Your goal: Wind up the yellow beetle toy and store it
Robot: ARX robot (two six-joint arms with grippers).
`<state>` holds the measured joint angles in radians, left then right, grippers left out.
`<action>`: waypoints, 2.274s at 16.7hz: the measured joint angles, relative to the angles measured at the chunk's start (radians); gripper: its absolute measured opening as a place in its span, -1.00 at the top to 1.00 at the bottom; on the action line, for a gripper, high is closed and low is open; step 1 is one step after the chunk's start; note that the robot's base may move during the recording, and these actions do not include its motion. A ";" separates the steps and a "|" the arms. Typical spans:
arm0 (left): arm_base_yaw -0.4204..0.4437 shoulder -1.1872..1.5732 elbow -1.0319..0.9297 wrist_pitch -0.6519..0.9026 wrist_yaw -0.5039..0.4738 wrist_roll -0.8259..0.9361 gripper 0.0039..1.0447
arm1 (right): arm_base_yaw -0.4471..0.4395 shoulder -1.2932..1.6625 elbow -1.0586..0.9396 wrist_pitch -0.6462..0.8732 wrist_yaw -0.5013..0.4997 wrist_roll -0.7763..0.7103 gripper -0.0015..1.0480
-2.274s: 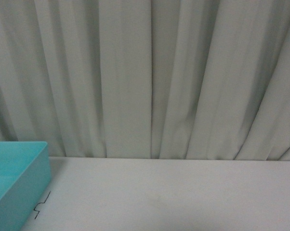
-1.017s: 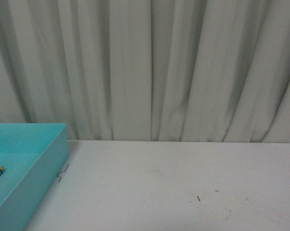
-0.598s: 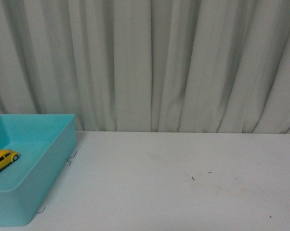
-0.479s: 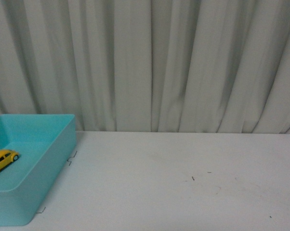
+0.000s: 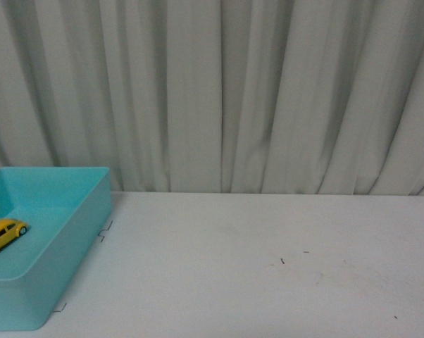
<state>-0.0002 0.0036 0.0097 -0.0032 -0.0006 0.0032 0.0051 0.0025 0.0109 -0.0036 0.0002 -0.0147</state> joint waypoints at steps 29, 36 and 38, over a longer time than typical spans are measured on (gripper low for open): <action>0.000 0.000 0.000 0.000 0.001 0.000 -0.88 | 0.000 0.000 0.000 0.000 0.001 0.001 -0.87; 0.000 0.000 0.000 -0.004 -0.002 0.000 -0.88 | 0.000 0.000 0.000 -0.003 -0.002 0.000 -0.87; 0.000 0.000 0.000 -0.002 0.000 0.000 -0.88 | 0.000 0.000 0.000 -0.003 0.001 0.000 -0.87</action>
<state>-0.0002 0.0036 0.0097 -0.0055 -0.0002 0.0029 0.0051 0.0029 0.0109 -0.0063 0.0010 -0.0143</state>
